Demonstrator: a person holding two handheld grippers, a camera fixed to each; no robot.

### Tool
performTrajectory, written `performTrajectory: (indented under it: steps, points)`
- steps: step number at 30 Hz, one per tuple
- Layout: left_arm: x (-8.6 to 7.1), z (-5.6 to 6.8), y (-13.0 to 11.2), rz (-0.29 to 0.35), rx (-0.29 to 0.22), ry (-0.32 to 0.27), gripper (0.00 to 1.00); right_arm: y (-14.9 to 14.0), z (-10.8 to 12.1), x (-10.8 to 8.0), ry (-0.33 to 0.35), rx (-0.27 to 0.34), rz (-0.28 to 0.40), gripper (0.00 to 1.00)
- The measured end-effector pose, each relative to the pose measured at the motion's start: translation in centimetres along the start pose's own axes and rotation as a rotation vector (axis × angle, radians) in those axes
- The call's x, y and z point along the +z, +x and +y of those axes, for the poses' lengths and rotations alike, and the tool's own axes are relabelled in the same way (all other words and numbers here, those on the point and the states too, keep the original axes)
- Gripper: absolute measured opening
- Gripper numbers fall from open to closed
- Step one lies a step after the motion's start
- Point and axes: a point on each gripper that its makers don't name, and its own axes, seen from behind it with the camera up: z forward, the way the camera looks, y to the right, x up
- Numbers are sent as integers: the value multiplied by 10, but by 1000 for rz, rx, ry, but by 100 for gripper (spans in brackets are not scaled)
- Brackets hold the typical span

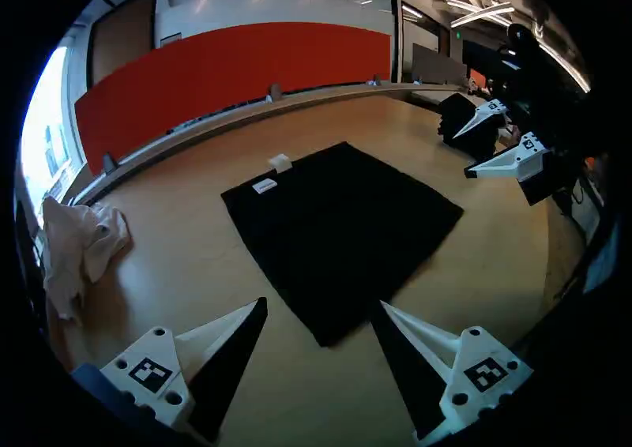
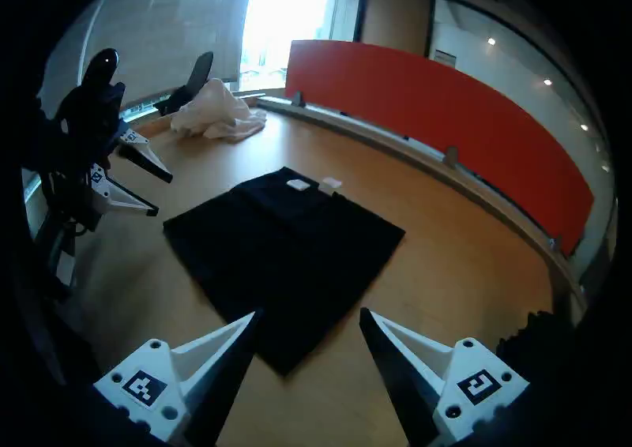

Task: Fold towel

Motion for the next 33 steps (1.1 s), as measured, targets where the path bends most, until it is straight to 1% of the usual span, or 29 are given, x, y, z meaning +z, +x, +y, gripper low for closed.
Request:
performTrajectory:
  steps: [10,15,21,28,33]
  points:
    - [15,4,-22,-61,-16,-24,94,-28,-6,12,22,-2,-56,93]
    - [19,4,-33,-92,-27,-30,94,-41,-9,16,39,-4,-88,93]
    - [23,8,-43,-127,-30,-39,94,-57,-14,21,57,-5,-128,92]
    - [27,10,-49,-158,-40,-47,94,-66,-18,25,72,8,-152,92]
    - [28,10,-49,-171,-41,-50,94,-70,-21,26,90,12,-166,89]
